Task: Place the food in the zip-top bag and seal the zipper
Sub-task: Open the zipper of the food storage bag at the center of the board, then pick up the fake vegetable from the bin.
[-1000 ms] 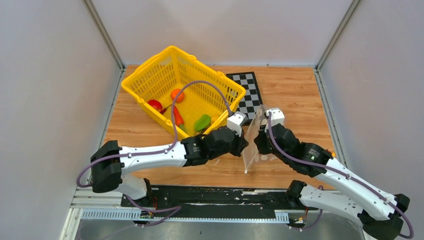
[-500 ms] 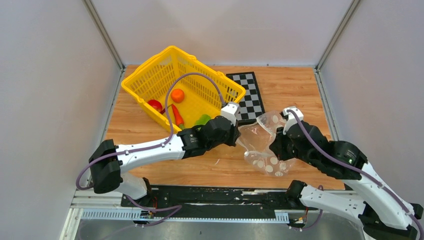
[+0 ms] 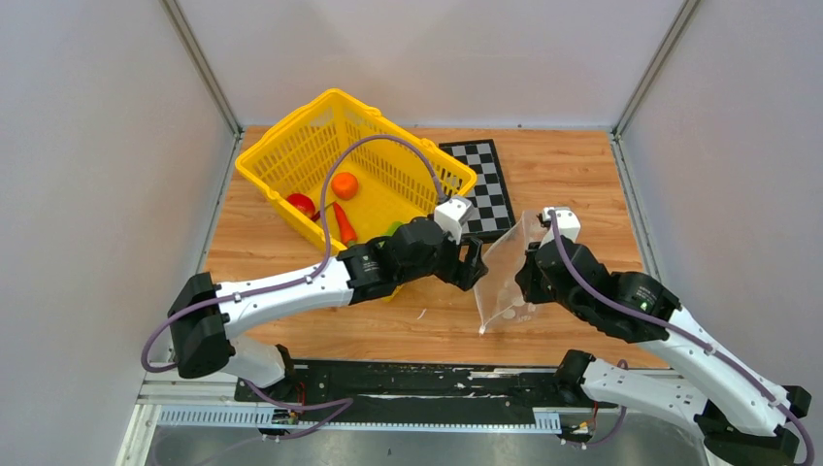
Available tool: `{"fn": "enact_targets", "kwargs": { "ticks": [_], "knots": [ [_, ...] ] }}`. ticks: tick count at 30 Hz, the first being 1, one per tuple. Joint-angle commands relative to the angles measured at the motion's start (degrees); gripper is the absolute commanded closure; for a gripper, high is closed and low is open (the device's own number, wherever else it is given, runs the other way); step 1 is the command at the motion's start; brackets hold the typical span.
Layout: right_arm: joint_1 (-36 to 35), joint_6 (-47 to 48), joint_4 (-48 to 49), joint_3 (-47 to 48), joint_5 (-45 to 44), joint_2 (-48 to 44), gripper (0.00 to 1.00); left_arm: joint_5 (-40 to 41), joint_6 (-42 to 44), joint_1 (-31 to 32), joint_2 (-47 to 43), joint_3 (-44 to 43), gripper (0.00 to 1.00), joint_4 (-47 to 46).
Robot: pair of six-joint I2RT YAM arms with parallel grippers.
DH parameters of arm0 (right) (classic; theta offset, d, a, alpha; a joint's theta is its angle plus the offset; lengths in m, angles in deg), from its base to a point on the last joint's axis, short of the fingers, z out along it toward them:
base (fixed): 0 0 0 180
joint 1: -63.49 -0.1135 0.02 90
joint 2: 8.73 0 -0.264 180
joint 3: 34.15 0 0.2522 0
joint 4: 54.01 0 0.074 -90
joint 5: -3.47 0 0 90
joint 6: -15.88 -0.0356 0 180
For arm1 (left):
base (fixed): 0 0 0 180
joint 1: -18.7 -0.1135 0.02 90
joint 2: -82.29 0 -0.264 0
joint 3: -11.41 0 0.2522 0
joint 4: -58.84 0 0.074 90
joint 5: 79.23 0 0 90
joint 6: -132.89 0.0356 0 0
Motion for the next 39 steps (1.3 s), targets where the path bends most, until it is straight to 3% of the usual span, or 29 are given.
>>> {"fn": "enact_targets", "kwargs": {
  "ticks": [1, 4, 10, 13, 17, 22, 25, 30, 32, 39],
  "knots": [
    [0.12, -2.33, 5.82, -0.6, -3.61, -0.15, 1.0, -3.33, 3.2, -0.71, -3.81, -3.64, 0.12, 1.74],
    [0.12, -2.37, 7.4, -1.18, -3.77, 0.16, 1.0, -6.49, 4.68, -0.65, -4.74, -5.37, 0.01, 3.34],
    [0.27, -2.05, 9.24, -1.37, -5.05, 1.84, 1.0, -7.65, 6.79, -0.86, -7.5, -8.12, 0.0, 7.14],
    [0.7, -1.61, 10.33, -1.72, -4.59, 2.3, 1.0, -2.77, 8.06, -1.97, -9.99, -9.47, 0.0, 9.62],
    [1.07, -1.19, 11.87, -2.2, -3.33, 2.43, 1.0, 6.34, 7.91, -7.85, -13.09, -12.04, 0.0, 14.82],
    [1.1, -0.79, 12.66, -3.03, -2.59, 2.26, 1.0, 14.99, 3.42, -20.25, -13.98, -11.68, 0.0, 15.83],
    [1.09, -0.66, 12.79, -3.06, -1.92, 2.33, 1.0, 14.64, -0.34, -28.12, -9.91, -13.12, 0.0, 18.75],
    [1.09, -0.22, 13.67, -3.71, -0.7, 1.99, 1.0, 9.67, -3.19, -35.51, 3.9, -22.08, 0.0, 28.39],
    [1.09, -0.13, 13.79, -3.89, -0.39, 1.74, 1.0, 7.02, -2.06, -37.11, 8.71, -24.8, 0.0, 29.91],
    [1.05, 0.27, 13.78, -4.42, -0.31, 0.44, 1.0, 9.99, -3.31, -40.8, 20.54, -31.39, 0.0, 34.01]
  ]
}}
